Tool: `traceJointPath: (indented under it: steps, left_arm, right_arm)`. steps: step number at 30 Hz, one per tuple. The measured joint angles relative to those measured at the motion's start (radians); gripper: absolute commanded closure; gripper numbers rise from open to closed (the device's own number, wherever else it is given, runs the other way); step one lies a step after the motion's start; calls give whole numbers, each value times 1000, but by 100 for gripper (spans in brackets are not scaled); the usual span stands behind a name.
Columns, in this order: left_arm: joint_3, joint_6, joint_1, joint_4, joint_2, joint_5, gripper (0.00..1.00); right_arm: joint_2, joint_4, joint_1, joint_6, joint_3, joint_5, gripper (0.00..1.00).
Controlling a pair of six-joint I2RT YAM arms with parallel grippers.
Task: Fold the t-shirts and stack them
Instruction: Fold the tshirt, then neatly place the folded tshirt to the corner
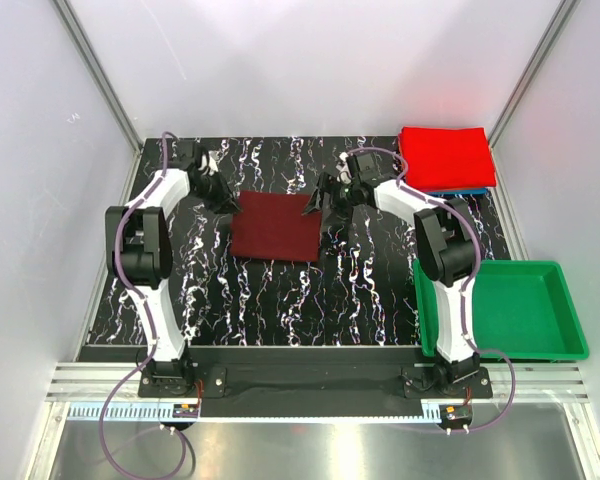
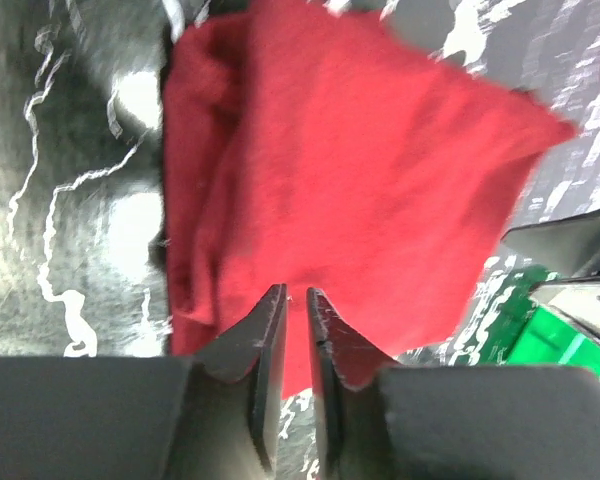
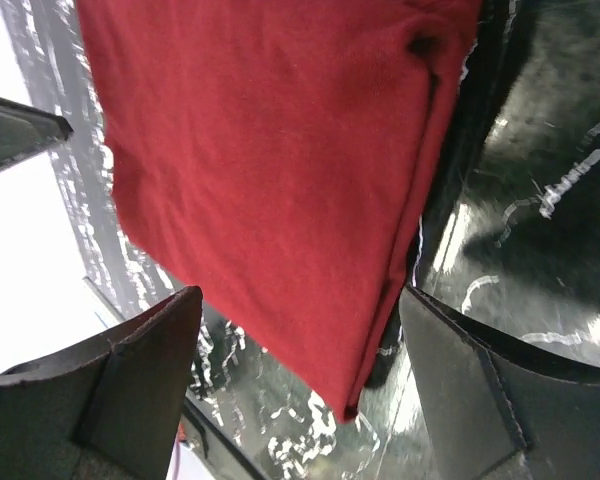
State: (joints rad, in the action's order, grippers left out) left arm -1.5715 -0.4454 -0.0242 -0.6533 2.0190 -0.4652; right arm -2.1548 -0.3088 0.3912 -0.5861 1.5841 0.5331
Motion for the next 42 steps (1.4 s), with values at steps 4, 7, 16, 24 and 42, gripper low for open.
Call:
traceJointPath:
  steps: [4,7,16,24,42]
  left_arm:
    - [43,0,0,-4,29,27,88]
    - [54,0,0,-3,63,40,89]
    - [48,-4,0,-7,92,54,91]
    - [15,-27,0,-42,111,59,91]
    - [-57,-94,-27,-76,161,51,93]
  right_arm:
    - [-42,14,21,11,2,-23,13]
    - [-53,21,24,12,2,-31,13]
    - [-53,57,28,20,-13,-20,17]
    - [-52,161,28,5,-78,40,35]
    - [-53,282,3,-92,-154,42,63]
